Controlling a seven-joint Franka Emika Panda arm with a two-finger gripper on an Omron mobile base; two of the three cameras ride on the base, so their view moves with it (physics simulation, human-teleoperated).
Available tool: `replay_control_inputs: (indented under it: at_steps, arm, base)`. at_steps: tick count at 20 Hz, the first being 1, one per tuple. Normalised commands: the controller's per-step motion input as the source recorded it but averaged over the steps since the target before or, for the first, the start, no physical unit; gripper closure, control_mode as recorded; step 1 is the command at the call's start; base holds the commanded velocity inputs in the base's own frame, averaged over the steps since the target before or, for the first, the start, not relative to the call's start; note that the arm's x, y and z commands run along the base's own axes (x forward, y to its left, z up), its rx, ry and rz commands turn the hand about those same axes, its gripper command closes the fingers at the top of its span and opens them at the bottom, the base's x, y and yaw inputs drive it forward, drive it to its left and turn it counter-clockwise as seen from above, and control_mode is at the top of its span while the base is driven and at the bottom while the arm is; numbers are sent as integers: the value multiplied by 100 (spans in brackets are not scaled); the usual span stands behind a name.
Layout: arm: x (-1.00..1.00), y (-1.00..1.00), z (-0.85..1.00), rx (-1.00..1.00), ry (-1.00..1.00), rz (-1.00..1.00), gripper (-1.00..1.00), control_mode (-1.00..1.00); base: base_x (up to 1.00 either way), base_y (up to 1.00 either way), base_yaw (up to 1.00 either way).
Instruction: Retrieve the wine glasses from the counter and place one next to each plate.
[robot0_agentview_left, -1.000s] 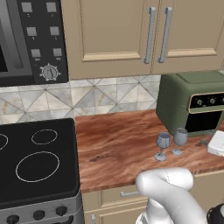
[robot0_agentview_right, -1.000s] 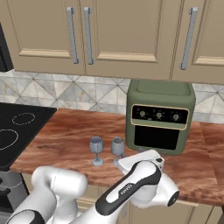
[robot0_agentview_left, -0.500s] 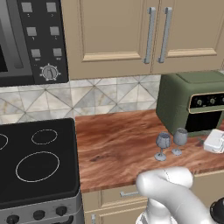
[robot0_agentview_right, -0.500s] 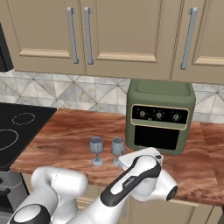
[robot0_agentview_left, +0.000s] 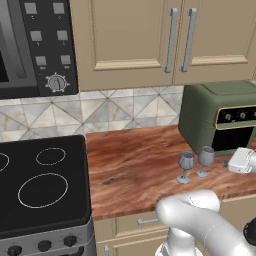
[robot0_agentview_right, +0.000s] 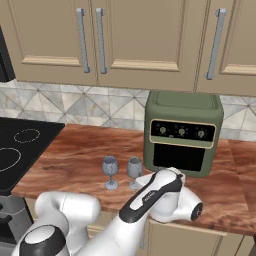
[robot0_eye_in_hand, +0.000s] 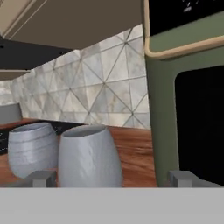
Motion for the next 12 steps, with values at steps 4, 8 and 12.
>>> replay_control_inputs:
  at_steps: [4, 8, 12]
  arm:
    - [10, 1, -26, -11, 12, 4, -100, -100]
    - [0, 0, -7, -1, 7, 28, -100, -100]
    - [0, 0, 0, 0, 6, 39, -100, -100]
  base:
    - [0, 0, 0]
    - [0, 0, 0]
    - [0, 0, 0]
